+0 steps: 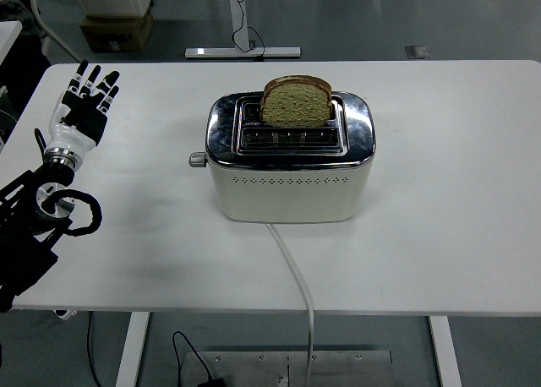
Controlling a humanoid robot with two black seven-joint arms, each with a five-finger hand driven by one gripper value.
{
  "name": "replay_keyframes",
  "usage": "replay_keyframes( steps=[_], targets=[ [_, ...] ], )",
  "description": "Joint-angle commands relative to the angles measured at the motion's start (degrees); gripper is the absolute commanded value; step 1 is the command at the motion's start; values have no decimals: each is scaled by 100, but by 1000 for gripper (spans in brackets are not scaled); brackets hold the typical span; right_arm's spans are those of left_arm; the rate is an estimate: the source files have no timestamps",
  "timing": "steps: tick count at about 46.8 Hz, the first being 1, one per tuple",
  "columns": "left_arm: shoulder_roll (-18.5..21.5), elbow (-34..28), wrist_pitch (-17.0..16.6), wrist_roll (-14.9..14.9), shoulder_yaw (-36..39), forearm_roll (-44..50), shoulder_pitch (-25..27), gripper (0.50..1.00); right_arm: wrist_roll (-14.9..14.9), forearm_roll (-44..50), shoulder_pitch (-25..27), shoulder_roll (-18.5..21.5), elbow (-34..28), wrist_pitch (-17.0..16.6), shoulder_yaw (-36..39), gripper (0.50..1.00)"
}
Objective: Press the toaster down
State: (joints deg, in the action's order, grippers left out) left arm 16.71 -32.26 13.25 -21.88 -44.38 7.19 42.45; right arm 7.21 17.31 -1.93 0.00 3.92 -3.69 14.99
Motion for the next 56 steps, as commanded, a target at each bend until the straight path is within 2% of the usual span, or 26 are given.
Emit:
replay_keyframes(
  steps=[1, 33, 49, 56],
  targets=[
    [8, 0, 3, 0, 0, -7, 0, 1000, 0, 0, 0, 0, 3, 0, 4, 998],
    [78, 0, 11, 0, 9, -51, 44, 1000, 0, 0, 0, 0, 3, 0, 4, 998],
    [122, -44, 29, 35, 17, -710, 9, 1000, 0, 0, 0, 0, 3, 0, -5, 998],
    [289, -44, 20, 35, 26, -1333, 0, 1000, 0, 0, 0, 0, -5, 0, 4, 998]
  ],
)
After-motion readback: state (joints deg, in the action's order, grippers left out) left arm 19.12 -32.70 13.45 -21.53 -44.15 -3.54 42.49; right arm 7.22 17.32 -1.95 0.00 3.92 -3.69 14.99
